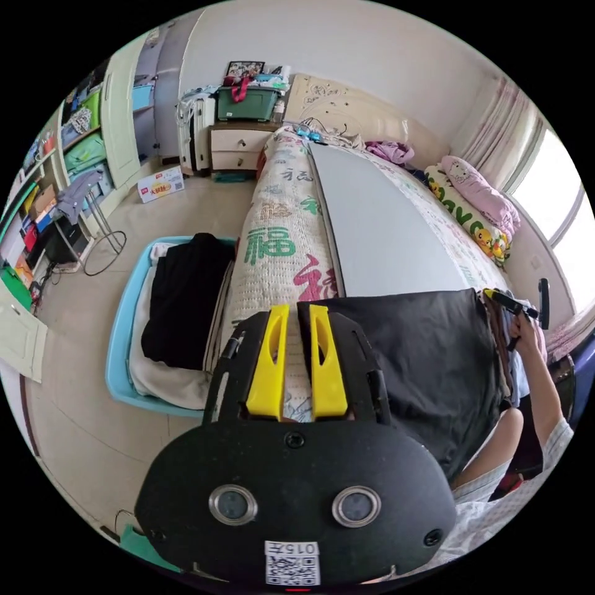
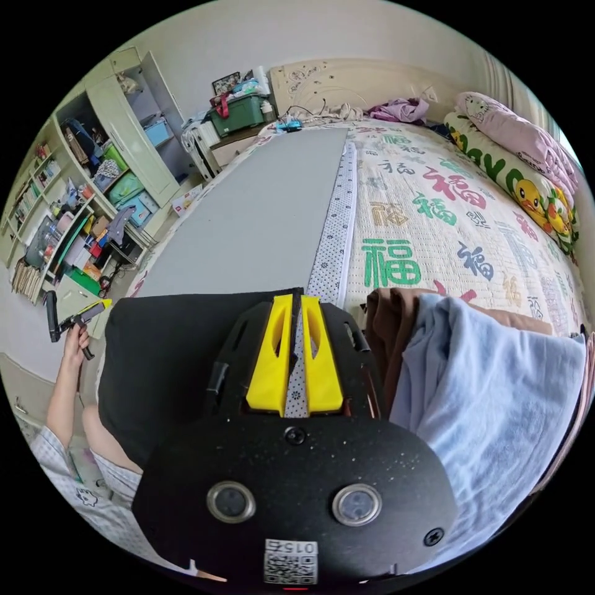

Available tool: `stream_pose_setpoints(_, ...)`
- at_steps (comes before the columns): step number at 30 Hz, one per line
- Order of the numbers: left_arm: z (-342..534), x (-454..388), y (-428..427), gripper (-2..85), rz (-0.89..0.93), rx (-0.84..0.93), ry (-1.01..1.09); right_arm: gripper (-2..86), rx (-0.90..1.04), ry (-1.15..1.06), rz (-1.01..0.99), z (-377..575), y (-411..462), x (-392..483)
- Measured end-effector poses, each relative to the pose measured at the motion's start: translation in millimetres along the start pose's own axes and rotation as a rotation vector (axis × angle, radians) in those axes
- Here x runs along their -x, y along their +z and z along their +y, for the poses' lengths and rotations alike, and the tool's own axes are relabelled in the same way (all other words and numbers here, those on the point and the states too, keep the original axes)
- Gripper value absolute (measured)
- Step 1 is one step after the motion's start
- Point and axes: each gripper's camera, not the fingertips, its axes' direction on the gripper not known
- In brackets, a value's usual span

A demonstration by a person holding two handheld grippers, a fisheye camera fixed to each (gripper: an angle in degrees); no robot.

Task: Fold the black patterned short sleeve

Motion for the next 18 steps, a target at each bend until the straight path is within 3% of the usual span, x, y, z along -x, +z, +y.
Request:
stream_pose_setpoints(4, 68.6, -49.2, -64.5, 7.3, 0.145, -0.061, 0.231, 5.0, -0.025, -0.301, -0.154, 124.5, -66.5, 59.4)
stream_pose_setpoints(8, 158.2, -113.2, -81.6, 8.0, 0.321, -0.027, 0.345, 5.0, -0.028, -0.373, -0.232, 236.9, -84.0, 101.4)
stream_pose_setpoints(12, 208.5, -145.9, -65.7, 8.7, 0.32, -0.019, 0.275, 6.2, 0.006, -0.325, -0.23, 312.4, -53.4, 130.9)
stream_pose_setpoints(18, 241.6, -182.4, -38.6, 10.3, 0.103, 0.01, 0.249, 7.6, 0.035, -0.328, -0.137, 358.5, -21.4, 148.6)
